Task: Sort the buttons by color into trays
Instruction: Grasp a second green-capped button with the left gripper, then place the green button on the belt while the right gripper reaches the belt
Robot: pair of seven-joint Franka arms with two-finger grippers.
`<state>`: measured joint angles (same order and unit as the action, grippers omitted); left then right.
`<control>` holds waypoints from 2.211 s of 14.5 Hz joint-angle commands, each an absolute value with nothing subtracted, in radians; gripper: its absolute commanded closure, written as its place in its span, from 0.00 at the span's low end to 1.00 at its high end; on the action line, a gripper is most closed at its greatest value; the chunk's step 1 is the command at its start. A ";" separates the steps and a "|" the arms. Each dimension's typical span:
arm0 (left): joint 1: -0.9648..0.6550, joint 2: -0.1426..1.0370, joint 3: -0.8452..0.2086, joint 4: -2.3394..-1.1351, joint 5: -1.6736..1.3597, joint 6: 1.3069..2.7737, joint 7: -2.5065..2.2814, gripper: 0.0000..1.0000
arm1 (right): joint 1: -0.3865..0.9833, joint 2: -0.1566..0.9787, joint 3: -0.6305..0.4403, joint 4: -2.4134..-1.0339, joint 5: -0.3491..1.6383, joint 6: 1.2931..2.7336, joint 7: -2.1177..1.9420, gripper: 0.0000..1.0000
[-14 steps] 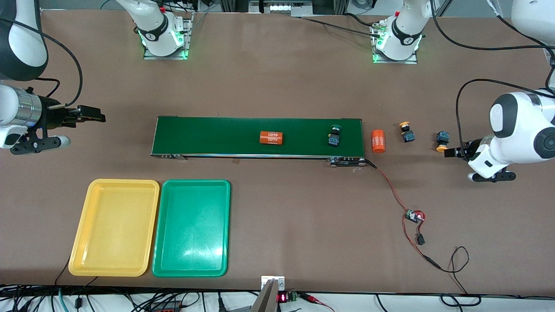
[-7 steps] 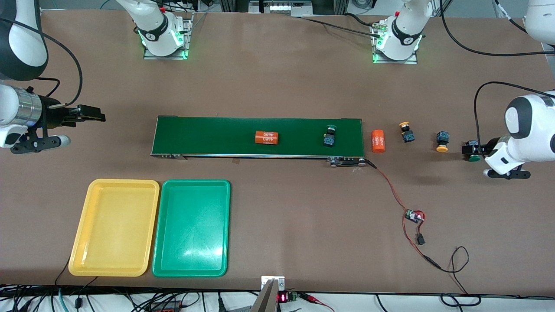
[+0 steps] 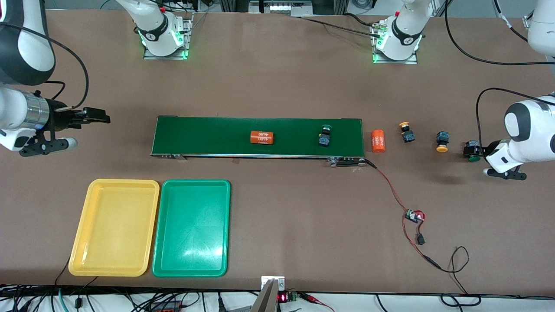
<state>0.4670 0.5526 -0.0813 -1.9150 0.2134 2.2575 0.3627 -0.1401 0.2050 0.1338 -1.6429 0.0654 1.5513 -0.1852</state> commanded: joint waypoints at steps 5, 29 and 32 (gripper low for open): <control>0.540 0.557 -0.098 -1.936 0.245 2.307 0.446 0.59 | -0.110 0.192 0.135 -1.692 0.074 1.589 -0.189 0.00; 0.141 0.334 -0.549 -2.023 0.087 2.112 -0.110 1.00 | -0.061 0.247 0.137 -1.692 0.100 1.695 -0.140 0.00; 0.109 0.392 -0.549 -2.019 0.087 2.206 -0.196 1.00 | -0.066 0.245 0.135 -1.695 0.098 1.719 -0.138 0.00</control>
